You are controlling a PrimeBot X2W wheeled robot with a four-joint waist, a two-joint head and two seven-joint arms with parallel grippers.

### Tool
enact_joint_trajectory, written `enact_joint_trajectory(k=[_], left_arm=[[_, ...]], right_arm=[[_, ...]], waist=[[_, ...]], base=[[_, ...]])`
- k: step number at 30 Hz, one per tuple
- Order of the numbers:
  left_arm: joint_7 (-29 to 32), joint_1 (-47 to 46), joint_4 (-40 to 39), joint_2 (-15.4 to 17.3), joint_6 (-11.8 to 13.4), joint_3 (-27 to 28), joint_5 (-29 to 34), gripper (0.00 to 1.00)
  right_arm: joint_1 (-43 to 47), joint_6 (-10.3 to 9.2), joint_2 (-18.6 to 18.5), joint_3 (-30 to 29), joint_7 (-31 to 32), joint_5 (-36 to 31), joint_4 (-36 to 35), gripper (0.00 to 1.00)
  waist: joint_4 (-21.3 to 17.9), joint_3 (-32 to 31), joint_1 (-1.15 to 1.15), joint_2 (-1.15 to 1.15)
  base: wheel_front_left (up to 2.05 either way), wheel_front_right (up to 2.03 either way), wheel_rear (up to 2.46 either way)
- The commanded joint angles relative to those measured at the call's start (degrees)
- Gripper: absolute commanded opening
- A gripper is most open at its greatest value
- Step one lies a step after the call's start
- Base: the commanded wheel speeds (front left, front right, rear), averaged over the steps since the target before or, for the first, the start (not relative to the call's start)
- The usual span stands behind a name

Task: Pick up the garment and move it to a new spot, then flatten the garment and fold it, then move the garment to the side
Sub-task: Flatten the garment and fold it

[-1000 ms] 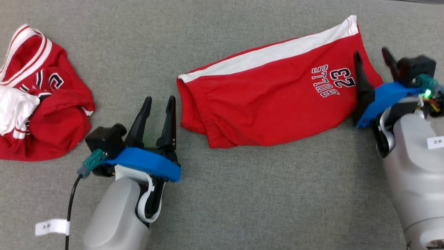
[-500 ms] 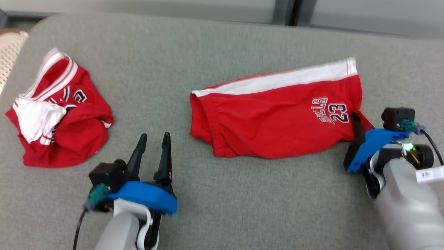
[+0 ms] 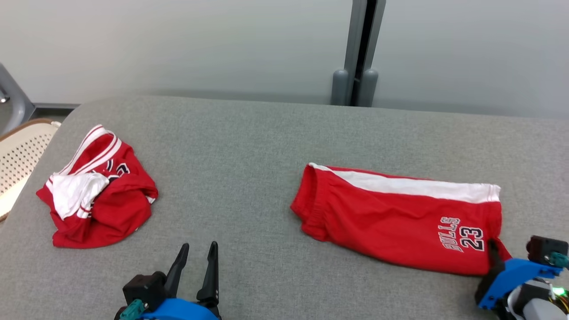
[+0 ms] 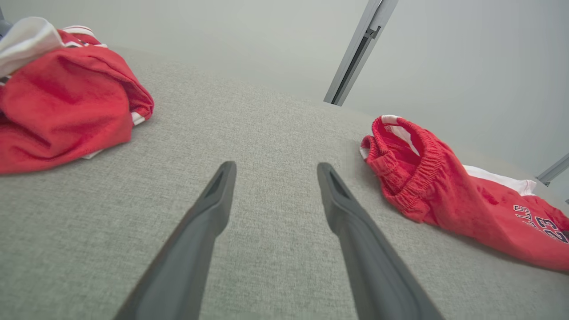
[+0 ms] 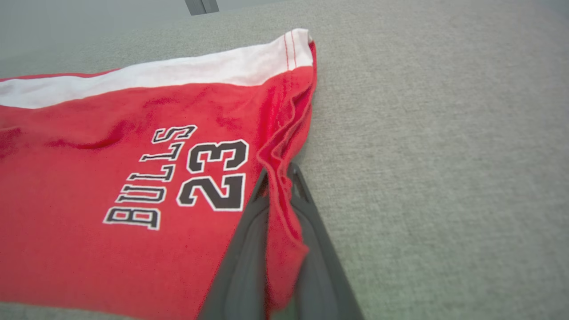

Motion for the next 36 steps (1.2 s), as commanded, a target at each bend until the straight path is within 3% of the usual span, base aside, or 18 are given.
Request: enact_joint_trajectory(k=[1,5,9,14,18,19,20,21,24,28,31,36], left_arm=[[-0.16,0.68,-0.35,0.09,0.11,0.1,0.2,1.0],[-0.16,1.97,-0.39,-0.15,0.11,-0.22,0.09,1.0],[-0.16,2.15,-0.08,-0.34,0.1,-0.96,-0.13,1.0],[-0.16,1.17,0.28,-0.27,0.1,-2.31,0.13,1.0],[-0.16,0.49,0.54,0.07,0.1,-3.33,0.25,1.0],[-0.16,0.41,0.62,0.17,0.11,-3.62,0.14,1.0],[-0.16,0.29,0.74,0.24,0.1,-4.01,0.17,1.0],[-0.16,0.16,0.77,0.3,0.1,-4.15,0.16,1.0],[-0.16,-0.26,0.6,0.72,0.1,-3.96,0.41,1.0],[-0.15,-0.22,0.31,1.03,0.1,-2.96,0.99,1.0],[-0.15,0.16,-0.28,1.26,0.1,-1.72,2.21,1.0],[-0.15,0.71,-1.66,1.12,0.11,0.22,5.23,1.0]], right_arm=[[1.29,-0.02,-1.12,-0.33,-0.43,0.42,-0.52,0.0],[1.41,-0.01,-2.4,-0.44,-0.62,0.27,-2.67,0.0],[-1.92,-0.01,-0.42,2.16,-0.76,-0.51,-7.65,0.0],[-5.72,-0.01,5.48,10.53,-0.76,0.02,-13.39,0.0],[-6.37,-0.02,8.24,19.32,1.26,1.73,-13.32,0.0],[-5.93,-0.01,8.44,21.5,1.83,2.25,-12.9,0.1],[-5.22,0.0,8.55,24.74,1.95,4.48,-13.67,0.74],[-4.49,0.0,8.69,28.34,1.98,6.69,-14.93,1.0],[-2.56,-0.01,8.43,36.59,1.35,13.44,-18.98,1.0],[-1.74,-0.01,8.39,40.36,0.5,15.62,-20.23,1.0],[-1.67,-0.01,8.46,38.58,-0.45,14.17,-18.88,1.0],[0.28,-0.01,7.47,28.25,-0.73,7.92,-20.01,1.0]], waist=[[-0.52,-0.85,0.02,0.0],[-0.45,-1.31,0.02,0.0],[-0.23,-1.47,0.02,0.0],[0.85,-1.52,0.02,0.0],[2.42,-1.53,0.02,0.0],[2.8,-1.58,0.02,0.0],[3.27,-1.56,0.02,0.0],[3.65,-1.54,0.02,0.0],[3.74,-1.51,0.02,0.0],[2.63,-1.73,0.02,0.0],[0.99,-2.28,0.02,0.0],[-1.68,-2.99,0.02,0.0]], base=[[0.0,0.0,0.0],[0.0,0.0,0.0],[0.0,0.0,0.0],[0.0,0.0,0.0],[0.0,0.0,0.0],[0.0,0.0,0.0],[0.0,0.0,0.0],[0.0,0.0,0.0],[0.0,0.0,0.0],[0.0,0.0,0.0],[0.0,0.0,0.0],[0.0,0.0,0.0]])
